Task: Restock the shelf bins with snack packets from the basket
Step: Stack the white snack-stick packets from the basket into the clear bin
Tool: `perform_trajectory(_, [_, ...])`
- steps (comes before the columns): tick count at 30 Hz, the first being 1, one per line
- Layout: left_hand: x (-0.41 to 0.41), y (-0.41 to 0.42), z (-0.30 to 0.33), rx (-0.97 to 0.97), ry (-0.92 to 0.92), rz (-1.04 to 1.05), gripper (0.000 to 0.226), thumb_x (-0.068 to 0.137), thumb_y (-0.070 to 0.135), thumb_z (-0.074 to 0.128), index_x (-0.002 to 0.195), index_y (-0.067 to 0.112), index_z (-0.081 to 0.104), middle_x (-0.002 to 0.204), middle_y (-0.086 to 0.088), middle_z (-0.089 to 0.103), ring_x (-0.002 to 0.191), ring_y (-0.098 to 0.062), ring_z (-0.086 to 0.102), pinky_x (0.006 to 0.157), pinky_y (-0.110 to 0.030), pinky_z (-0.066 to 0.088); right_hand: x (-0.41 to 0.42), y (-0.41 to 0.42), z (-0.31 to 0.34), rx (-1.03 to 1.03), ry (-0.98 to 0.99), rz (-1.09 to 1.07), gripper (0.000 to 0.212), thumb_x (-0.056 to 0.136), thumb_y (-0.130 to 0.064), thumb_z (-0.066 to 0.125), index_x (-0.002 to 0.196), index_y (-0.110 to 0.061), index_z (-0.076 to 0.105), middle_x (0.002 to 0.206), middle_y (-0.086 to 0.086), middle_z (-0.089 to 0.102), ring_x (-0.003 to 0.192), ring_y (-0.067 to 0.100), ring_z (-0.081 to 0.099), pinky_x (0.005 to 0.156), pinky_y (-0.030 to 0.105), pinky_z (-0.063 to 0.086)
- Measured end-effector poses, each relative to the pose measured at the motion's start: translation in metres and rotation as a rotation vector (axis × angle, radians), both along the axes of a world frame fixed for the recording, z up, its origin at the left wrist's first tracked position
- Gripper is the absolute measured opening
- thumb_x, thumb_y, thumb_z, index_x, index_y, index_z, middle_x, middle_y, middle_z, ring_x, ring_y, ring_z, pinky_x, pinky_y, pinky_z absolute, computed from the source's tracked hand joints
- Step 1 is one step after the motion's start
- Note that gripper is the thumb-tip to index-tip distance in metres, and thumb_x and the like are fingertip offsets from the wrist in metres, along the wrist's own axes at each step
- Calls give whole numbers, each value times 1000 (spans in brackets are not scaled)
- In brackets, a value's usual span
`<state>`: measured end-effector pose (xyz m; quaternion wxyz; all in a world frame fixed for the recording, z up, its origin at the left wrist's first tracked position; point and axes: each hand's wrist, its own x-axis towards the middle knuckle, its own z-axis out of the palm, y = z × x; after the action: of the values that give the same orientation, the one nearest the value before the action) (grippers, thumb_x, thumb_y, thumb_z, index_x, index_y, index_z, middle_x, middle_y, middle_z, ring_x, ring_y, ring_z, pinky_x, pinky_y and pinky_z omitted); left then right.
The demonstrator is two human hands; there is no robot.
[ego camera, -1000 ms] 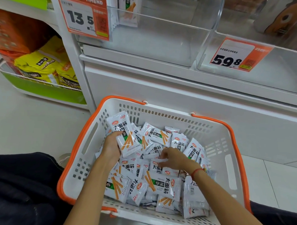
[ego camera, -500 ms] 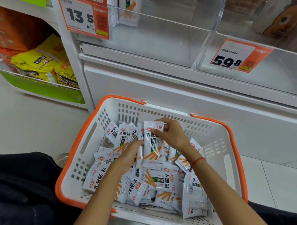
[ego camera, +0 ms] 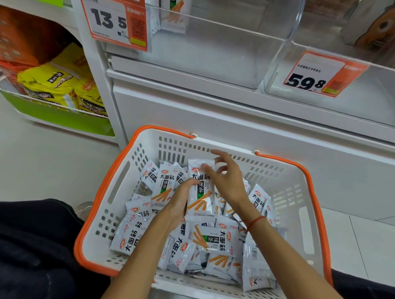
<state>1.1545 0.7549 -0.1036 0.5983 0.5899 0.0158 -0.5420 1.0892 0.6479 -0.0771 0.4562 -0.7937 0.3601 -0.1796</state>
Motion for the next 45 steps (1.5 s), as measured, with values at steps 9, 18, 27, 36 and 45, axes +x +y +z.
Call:
perform_trajectory(9, [6, 0, 51, -182, -184, 282, 21, 87, 23, 44, 88, 15, 63, 85, -6, 69, 81, -21, 63, 76, -35, 50, 6, 8, 76, 398, 292, 451, 53, 93, -5, 52, 140, -16, 29, 117, 5, 58, 95, 10, 61, 80, 16, 52])
perform_trajectory(18, [32, 11, 135, -380, -897, 137, 60, 60, 47, 42, 117, 29, 46, 115, 4, 40, 119, -10, 38, 89, -20, 39, 10, 9, 133, -213, -267, 440, 57, 84, -11, 69, 123, -42, 40, 121, -21, 48, 114, -8, 46, 95, 17, 42])
perform_trajectory(27, [82, 12, 242, -574, -1578, 86, 51, 85, 29, 58, 123, 56, 38, 126, 12, 45, 127, -10, 43, 105, -31, 37, 42, 1, 224, -742, -756, 310, 37, 85, -8, 70, 118, -11, 53, 115, -1, 54, 111, 11, 53, 92, 22, 44])
perform_trajectory(36, [162, -14, 292, -97, -2103, 311, 39, 65, 31, 78, 99, 28, 59, 95, 9, 64, 89, -22, 56, 71, -31, 43, 118, -36, 252, -919, -631, 247, 47, 78, -6, 69, 121, -22, 55, 116, -7, 57, 107, 16, 57, 82, 34, 50])
perform_trajectory(45, [225, -71, 309, 338, -1929, -177, 83, 68, 52, 75, 137, 22, 39, 116, -1, 53, 111, -21, 43, 89, -33, 34, 196, -109, 243, -386, -330, 301, 64, 71, -10, 81, 126, -21, 49, 117, -8, 58, 106, 9, 55, 82, 20, 46])
